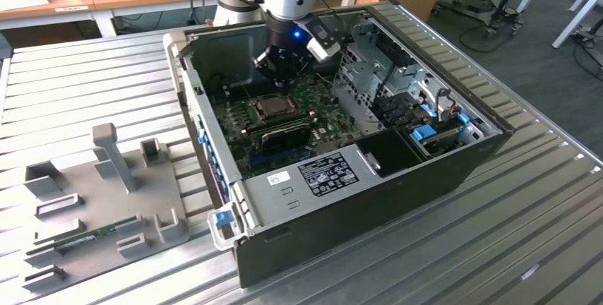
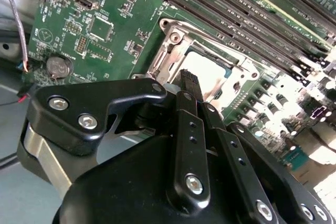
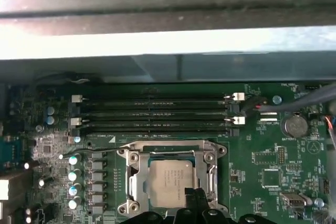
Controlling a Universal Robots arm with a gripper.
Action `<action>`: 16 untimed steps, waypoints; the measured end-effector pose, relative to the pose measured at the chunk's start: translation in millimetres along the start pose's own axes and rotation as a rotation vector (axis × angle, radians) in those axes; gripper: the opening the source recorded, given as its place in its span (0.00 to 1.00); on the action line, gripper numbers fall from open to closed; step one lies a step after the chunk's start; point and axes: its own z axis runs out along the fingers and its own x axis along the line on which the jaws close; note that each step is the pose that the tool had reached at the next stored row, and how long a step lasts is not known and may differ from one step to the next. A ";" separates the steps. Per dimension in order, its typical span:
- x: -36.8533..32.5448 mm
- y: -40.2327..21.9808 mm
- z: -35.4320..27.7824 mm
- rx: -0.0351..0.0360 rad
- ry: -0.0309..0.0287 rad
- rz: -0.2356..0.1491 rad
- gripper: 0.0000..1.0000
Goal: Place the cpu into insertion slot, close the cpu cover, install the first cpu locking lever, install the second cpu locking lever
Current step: 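Close the cpu cover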
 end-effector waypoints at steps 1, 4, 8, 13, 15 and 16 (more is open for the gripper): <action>0.9 0.0 0.5 -0.0001 -0.0001 -0.003 0.10; 4.8 -0.1 3.0 -0.0002 -0.0010 -0.009 0.10; 12.1 -0.2 4.7 -0.0002 -0.0012 -0.014 0.10; 23.1 -0.4 5.2 -0.0003 -0.0012 -0.018 0.10; 27.4 -0.5 5.3 -0.0002 -0.0012 -0.018 0.10; 29.6 -0.5 5.4 -0.0002 -0.0012 -0.018 0.10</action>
